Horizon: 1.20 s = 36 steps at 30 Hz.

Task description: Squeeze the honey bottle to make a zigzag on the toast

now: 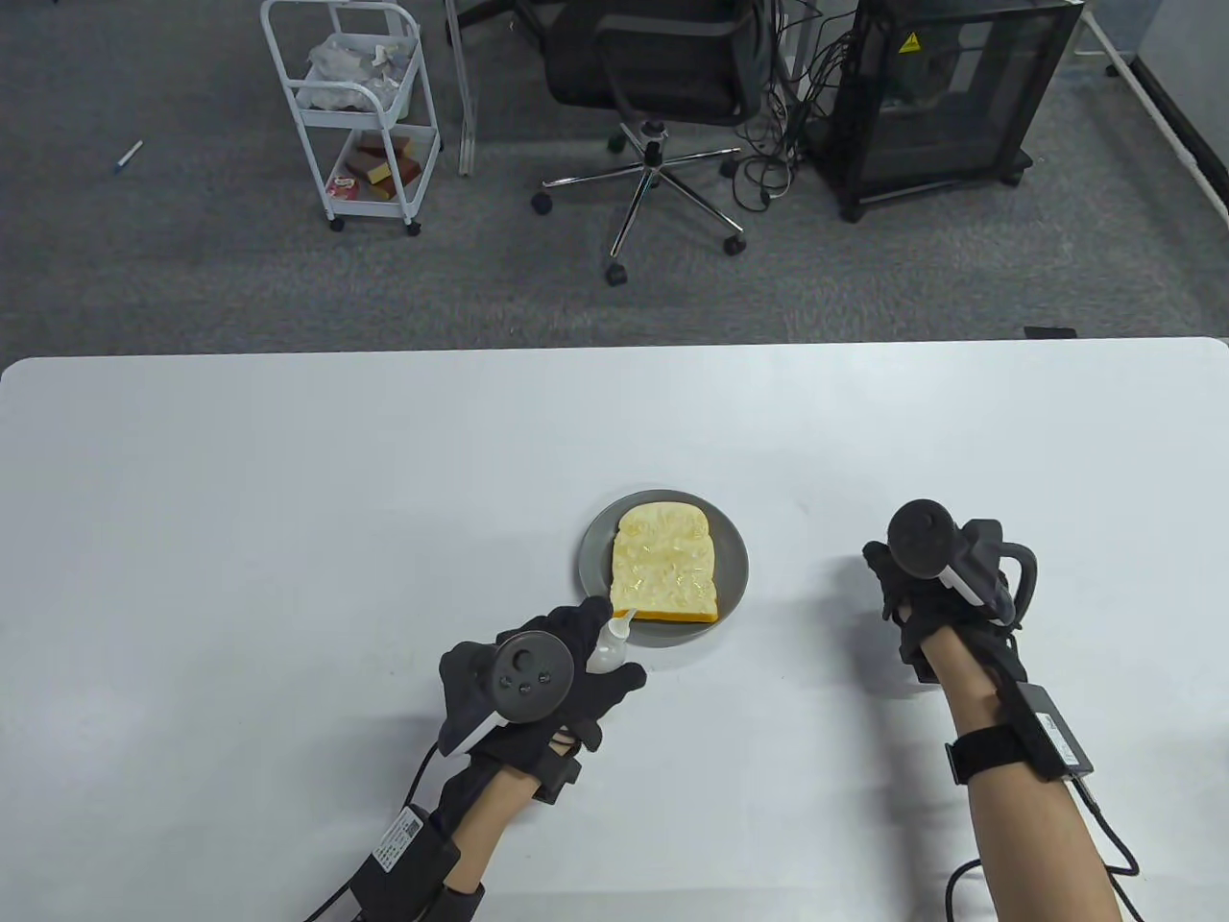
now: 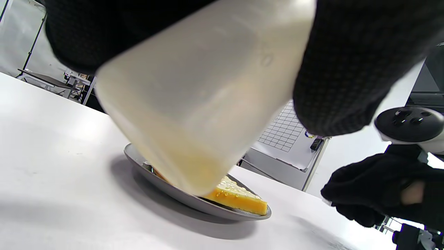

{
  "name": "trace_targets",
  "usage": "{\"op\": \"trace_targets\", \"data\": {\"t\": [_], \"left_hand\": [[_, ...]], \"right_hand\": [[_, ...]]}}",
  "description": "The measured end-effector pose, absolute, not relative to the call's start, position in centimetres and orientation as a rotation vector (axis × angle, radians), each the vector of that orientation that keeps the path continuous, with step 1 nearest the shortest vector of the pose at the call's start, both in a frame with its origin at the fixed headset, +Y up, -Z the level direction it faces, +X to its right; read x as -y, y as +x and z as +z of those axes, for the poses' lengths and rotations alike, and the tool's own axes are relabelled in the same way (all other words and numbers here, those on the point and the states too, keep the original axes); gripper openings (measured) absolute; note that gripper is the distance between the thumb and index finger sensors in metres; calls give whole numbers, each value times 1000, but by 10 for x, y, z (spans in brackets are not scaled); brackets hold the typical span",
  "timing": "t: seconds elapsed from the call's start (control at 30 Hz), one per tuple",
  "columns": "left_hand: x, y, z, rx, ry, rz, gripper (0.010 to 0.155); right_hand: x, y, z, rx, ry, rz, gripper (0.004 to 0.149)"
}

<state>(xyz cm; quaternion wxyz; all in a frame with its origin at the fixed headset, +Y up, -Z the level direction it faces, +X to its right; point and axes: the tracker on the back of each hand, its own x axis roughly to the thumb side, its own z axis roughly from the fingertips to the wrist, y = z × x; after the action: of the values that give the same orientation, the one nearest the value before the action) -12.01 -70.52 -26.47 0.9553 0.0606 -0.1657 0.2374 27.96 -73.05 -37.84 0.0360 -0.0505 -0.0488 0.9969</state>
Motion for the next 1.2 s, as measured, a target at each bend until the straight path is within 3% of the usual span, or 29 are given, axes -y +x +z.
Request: {"op": "trace_targets", "data": {"t": [0.6, 0.7, 0.77, 0.87, 1.0, 1.2], "left_hand": [[710, -116, -264, 349, 109, 483, 77], [711, -116, -264, 347, 108, 492, 77], [710, -116, -263, 345, 113, 491, 77], [710, -116, -263, 343, 124, 502, 77], [711, -116, -262, 350, 128, 563, 77], [709, -114, -259, 365, 136, 613, 78]], "right_hand": [[762, 309, -389, -14, -355, 3131, 49], [752, 309, -384, 19, -354, 3142, 61], [733, 305, -377, 145, -326, 3151, 67], [704, 289, -362, 292, -239, 3082, 69], [666, 235, -324, 408, 105, 2845, 65], [660, 158, -277, 232, 493, 2414, 66]]}}
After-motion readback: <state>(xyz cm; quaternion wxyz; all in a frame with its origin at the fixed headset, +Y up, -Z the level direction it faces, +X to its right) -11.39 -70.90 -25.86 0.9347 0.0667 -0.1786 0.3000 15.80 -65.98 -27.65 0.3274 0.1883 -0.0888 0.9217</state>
